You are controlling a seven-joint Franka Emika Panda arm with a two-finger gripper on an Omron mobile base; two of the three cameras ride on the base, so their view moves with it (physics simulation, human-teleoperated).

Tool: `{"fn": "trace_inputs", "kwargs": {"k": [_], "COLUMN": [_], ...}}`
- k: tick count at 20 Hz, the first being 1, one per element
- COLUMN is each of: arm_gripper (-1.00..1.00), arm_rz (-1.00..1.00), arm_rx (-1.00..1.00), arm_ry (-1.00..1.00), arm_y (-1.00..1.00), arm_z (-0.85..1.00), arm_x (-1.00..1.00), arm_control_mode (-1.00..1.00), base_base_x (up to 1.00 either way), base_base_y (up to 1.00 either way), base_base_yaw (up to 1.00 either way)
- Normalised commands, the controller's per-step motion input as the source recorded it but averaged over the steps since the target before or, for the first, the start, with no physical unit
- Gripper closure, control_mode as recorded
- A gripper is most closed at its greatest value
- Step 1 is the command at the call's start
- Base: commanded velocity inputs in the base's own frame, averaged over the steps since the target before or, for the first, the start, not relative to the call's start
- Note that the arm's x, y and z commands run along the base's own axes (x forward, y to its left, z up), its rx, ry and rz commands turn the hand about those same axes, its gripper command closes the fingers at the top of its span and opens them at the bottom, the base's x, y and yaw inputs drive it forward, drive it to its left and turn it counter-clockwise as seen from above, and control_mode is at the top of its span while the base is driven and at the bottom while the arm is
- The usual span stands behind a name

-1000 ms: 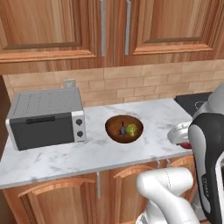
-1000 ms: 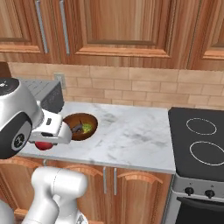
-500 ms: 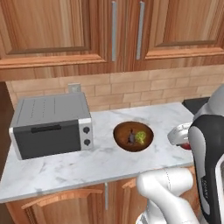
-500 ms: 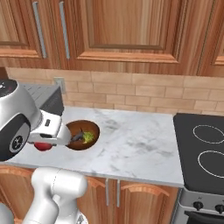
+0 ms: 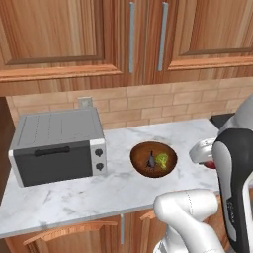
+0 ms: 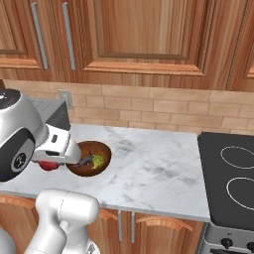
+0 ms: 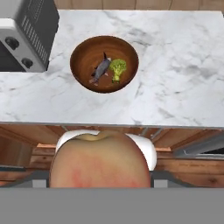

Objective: Take the broccoli, fish, and peach from the freezer and place them in the bowl on the counter.

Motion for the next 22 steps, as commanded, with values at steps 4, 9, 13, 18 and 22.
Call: {"fn": "trace_inputs", "kwargs": {"k": [4,9,13,18,22], "arm_gripper": [1.0,1.0,1.0,1.0,1.0], "arm_rz": [0.04,0.08,0.06,0.04,0.02], "arm_rx": [0.0,0.0,0.0,0.03,0.02], "arm_ry": [0.0,0.0,0.02,0.03,0.01], "arm_y": [0.26,0.48,0.29,0.03,0.15], "arm_z": [-0.25,-0.51,-0.75,-0.83,-0.53], "arm_x": [0.56,0.99,0.85,0.69,0.88], "arm_control_mode": [-1.0,-1.0,-1.0,-1.0,-1.0], "base_base_x": [0.11,0.0,0.0,0.0,0.0], "base_base_y": [0.05,0.0,0.0,0.0,0.0], "base_base_yaw": [0.0,0.0,0.0,0.0,0.0]}}
